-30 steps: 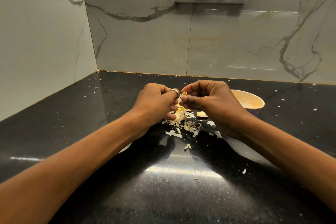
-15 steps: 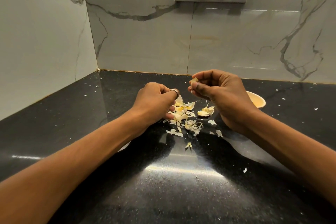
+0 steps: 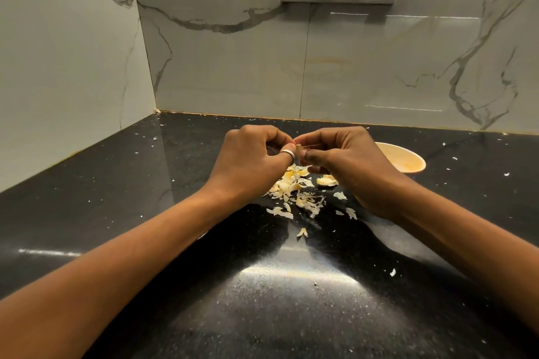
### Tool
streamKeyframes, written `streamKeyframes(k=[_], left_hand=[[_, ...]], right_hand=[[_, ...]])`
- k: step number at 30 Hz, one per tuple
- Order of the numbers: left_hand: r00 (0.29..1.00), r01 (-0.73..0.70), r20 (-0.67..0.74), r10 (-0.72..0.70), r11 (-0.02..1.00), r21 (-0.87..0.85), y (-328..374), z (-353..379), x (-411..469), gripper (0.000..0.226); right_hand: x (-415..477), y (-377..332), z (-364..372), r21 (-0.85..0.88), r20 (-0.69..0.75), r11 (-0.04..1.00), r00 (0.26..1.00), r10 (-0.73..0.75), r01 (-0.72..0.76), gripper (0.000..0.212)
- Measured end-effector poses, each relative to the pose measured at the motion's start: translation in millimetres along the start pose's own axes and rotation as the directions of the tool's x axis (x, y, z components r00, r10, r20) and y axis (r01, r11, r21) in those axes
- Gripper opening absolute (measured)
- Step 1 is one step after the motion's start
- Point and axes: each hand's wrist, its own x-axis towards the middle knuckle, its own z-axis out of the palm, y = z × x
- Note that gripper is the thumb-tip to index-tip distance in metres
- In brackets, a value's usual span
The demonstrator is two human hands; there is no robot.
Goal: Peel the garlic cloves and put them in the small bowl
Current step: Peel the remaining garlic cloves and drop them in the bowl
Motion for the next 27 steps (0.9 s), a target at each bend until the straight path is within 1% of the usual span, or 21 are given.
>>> streamKeyframes(k=[3, 7, 11, 13, 16, 19, 22, 24, 27], left_hand=[[1.0, -0.021, -0.009, 0.021, 0.998, 0.053, -2.8, 1.1, 0.4, 0.01], [1.0, -0.03, -0.002, 0.03, 0.997, 0.077, -3.9, 0.8, -0.3, 0.015], [0.999, -0.042, 0.026, 0.039, 0.993, 0.111, -4.0, 0.9, -0.7, 0.019], [0.998, -0.052, 0.034, 0.048, 0.989, 0.135, -3.0, 1.1, -1.0, 0.024], [0.995, -0.094, 0.039, 0.088, 0.978, 0.187, -1.5, 1.2, -1.9, 0.028], [0.99, -0.141, 0.01, 0.143, 0.962, 0.232, -0.7, 2.5, -2.7, 0.027], [0.983, -0.174, -0.015, 0.183, 0.952, 0.253, -1.4, 3.4, -2.6, 0.024], [0.986, -0.158, -0.02, 0.167, 0.96, 0.23, -2.2, 3.5, -2.5, 0.023], [0.998, -0.062, -0.006, 0.063, 0.989, 0.135, -1.0, 3.9, -1.8, 0.012]], right_hand=[[0.6, 2.4, 1.4, -0.092, 0.006, 0.995, 0.999, -0.043, 0.043, 0.02], [2.3, 5.2, 2.7, -0.197, 0.006, 0.976, 0.996, -0.092, 0.092, 0.019], [2.8, 7.0, 2.9, -0.262, 0.01, 0.957, 0.992, -0.125, 0.123, 0.019], [3.3, 7.8, 3.0, -0.278, 0.004, 0.952, 0.992, -0.129, 0.125, 0.019], [4.0, 7.8, 4.3, -0.29, 0.001, 0.949, 0.991, -0.133, 0.127, 0.018], [4.3, 6.9, 4.6, -0.293, -0.012, 0.947, 0.989, -0.146, 0.136, 0.016], [3.4, 5.1, 3.3, -0.259, -0.025, 0.958, 0.991, -0.135, 0.124, 0.016], [2.8, 4.1, 3.1, -0.239, -0.023, 0.964, 0.992, -0.128, 0.118, 0.015], [2.4, 4.1, 4.2, -0.187, -0.019, 0.978, 0.995, -0.099, 0.093, 0.015]])
